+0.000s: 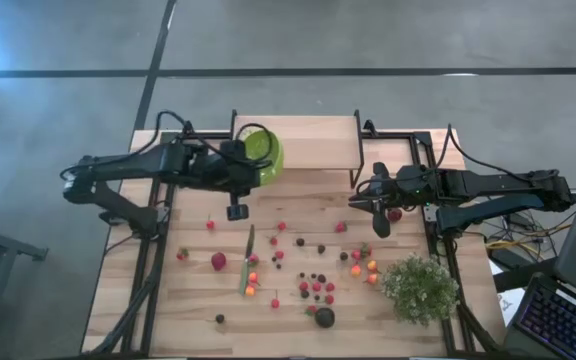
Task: Pick & Place Fruit
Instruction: Put the green colander on the shelf
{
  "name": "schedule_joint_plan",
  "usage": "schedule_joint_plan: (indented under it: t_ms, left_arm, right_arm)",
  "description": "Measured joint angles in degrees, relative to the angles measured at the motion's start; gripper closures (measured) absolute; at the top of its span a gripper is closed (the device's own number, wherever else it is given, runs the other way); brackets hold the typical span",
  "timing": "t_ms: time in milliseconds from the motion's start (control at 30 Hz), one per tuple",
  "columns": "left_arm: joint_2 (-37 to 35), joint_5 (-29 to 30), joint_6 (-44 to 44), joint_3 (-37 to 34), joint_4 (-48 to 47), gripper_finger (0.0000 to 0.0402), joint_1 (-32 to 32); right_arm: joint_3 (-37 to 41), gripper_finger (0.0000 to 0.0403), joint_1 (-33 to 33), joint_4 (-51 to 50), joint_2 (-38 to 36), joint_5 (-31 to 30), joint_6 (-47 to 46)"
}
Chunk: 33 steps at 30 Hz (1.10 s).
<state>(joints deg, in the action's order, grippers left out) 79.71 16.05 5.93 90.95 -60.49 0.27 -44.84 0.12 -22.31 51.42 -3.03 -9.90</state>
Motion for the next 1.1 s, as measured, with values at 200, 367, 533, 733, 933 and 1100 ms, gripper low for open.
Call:
schedule_joint_plan:
  t_ms: [200, 367, 533, 733, 933, 1100]
  left_arm:
    - [6.3, 4.88, 5.67, 4.64, -0.41, 0.039, 0.68]
    - [11.09, 5.09, 7.51, 9.65, -1.68, 0.0391, 2.81]
    - [15.38, 5.06, 7.5, 14.82, -4.97, 0.0391, 6.14]
    - [19.69, 3.72, 7.45, 19.84, -8.03, 0.0391, 9.36]
    - [23.06, 1.36, 7.53, 22.39, -8.84, 0.0391, 10.54]
    - [24.46, 1.35, 8.39, 22.39, -8.82, 0.0391, 10.76]
  right_arm:
    - [0.0, 0.0312, 0.0, 0.0, 0.0, 0.0, 0.0]
    - [0.0, 0.0299, 0.0, 0.02, 0.0, 0.0, 0.01]
    - [0.0, 0.0289, 0.0, 0.04, 0.0, 0.0, 0.01]
    - [0.0, 0.0278, -0.02, 0.07, 0.0, -0.02, 0.4]
    - [0.0, 0.0269, -0.02, 0.07, 0.0, -0.04, 1.06]
    - [0.0, 0.0263, -0.02, 0.09, 0.0, -0.03, 1.06]
